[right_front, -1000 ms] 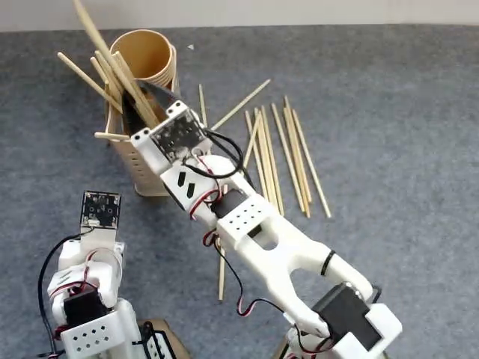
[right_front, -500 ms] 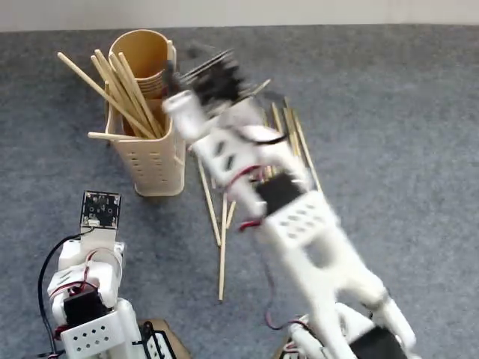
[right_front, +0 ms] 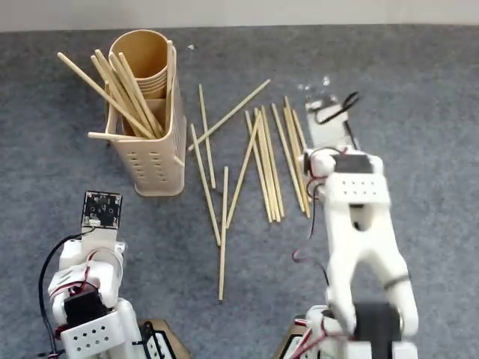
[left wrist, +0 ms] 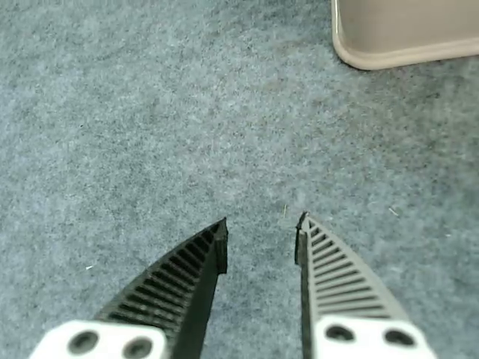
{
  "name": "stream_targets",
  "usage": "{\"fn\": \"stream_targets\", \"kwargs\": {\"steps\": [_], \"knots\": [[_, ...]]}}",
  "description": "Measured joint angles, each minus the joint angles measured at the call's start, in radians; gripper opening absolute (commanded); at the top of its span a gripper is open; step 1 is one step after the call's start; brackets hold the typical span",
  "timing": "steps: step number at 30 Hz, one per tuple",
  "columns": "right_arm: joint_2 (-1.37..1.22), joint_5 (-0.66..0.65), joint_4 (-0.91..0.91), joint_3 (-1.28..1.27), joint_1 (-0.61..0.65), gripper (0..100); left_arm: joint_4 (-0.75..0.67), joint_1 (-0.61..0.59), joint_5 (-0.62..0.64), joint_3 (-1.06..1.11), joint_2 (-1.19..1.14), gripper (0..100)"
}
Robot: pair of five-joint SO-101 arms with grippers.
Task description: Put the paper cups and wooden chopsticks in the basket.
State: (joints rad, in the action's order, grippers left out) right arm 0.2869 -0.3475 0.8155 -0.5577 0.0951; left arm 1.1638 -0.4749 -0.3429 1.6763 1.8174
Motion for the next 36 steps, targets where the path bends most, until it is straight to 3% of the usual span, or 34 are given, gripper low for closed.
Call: {"fn": "stream_targets", "kwargs": {"steps": [19, 21, 23, 32, 36], "knots": [[-0.437, 0.031, -0.278, -0.006, 0.038, 17.9, 0.000, 0.000, 0.000, 0.000, 0.000, 17], [-0.451, 0.009, -0.279, -0.006, 0.026, 12.8, 0.000, 0.000, 0.000, 0.000, 0.000, 17], [-0.468, -0.008, -0.279, -0.006, 0.023, 0.5, 0.000, 0.000, 0.000, 0.000, 0.000, 17], [-0.466, -0.015, -0.279, -0.006, 0.026, 0.7, 0.000, 0.000, 0.000, 0.000, 0.000, 17], [-0.351, -0.017, -0.279, -0.015, 0.043, 0.5, 0.000, 0.000, -0.006, 0.000, 0.000, 17]]}}
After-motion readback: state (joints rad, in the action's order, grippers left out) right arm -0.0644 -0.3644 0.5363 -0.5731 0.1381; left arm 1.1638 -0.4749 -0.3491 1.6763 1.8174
